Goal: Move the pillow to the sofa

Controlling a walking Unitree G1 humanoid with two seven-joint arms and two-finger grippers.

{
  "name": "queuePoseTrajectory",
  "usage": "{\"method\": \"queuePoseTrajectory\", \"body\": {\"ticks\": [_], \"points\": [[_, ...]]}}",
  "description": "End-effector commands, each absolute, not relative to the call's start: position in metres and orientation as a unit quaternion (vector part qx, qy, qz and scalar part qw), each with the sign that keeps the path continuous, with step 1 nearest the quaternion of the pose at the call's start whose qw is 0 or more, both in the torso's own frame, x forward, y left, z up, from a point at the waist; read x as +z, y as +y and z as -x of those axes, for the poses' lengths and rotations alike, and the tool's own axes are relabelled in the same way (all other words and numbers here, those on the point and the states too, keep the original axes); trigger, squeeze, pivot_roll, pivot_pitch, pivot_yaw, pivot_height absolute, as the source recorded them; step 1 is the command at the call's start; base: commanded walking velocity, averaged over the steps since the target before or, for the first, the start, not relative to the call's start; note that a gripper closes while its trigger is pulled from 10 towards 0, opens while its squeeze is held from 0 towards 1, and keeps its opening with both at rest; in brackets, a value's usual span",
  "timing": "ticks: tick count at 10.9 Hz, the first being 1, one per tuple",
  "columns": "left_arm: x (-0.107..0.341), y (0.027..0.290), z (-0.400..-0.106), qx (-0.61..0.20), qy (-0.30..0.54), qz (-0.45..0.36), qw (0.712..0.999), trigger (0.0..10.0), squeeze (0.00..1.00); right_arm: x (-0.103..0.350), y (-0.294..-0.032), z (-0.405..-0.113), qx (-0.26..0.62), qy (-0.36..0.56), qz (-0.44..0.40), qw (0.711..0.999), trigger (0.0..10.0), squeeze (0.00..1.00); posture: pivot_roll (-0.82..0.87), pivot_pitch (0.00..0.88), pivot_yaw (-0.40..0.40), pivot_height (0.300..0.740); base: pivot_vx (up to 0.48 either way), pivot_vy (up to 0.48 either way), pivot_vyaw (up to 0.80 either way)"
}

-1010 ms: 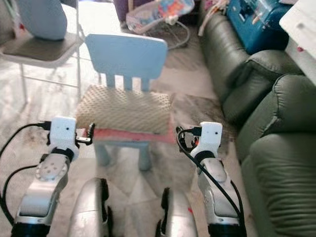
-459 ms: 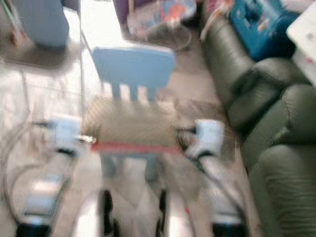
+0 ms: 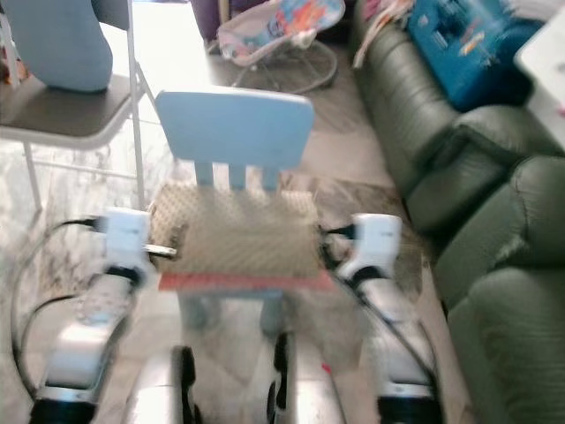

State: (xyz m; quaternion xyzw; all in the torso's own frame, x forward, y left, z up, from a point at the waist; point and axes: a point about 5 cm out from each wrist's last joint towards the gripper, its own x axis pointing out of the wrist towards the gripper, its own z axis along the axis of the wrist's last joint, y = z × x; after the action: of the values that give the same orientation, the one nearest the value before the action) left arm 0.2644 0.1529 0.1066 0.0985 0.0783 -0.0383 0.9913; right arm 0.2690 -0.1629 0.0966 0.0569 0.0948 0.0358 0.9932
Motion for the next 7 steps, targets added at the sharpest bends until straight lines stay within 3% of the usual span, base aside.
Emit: {"method": "queuePoseTrajectory", "body": {"ticks": [1, 6, 7], "points": [[0.1071, 0.1578, -0.2626, -0.035, 0.081, -0.103, 0.991, 10.0, 0.00, 0.0962, -0.1591, -0.2680, 0.037, 0.095, -0.061, 0.993, 10.0, 0.00, -0.05, 0.134, -0.081, 0.625, 0.000, 0.000, 0.00], [0.1073, 0.1577, -0.2608, -0.039, 0.083, -0.092, 0.991, 10.0, 0.00, 0.0947, -0.1585, -0.2665, 0.037, 0.100, -0.056, 0.993, 10.0, 0.00, -0.05, 0.150, -0.080, 0.625, 0.057, 0.000, -0.08], [0.1070, 0.1608, -0.2621, -0.033, 0.086, -0.095, 0.991, 10.0, 0.00, 0.0943, -0.1575, -0.2646, 0.039, 0.101, -0.055, 0.993, 10.0, 0.00, -0.05, 0.156, -0.081, 0.605, 0.000, 0.000, 0.00]]}}
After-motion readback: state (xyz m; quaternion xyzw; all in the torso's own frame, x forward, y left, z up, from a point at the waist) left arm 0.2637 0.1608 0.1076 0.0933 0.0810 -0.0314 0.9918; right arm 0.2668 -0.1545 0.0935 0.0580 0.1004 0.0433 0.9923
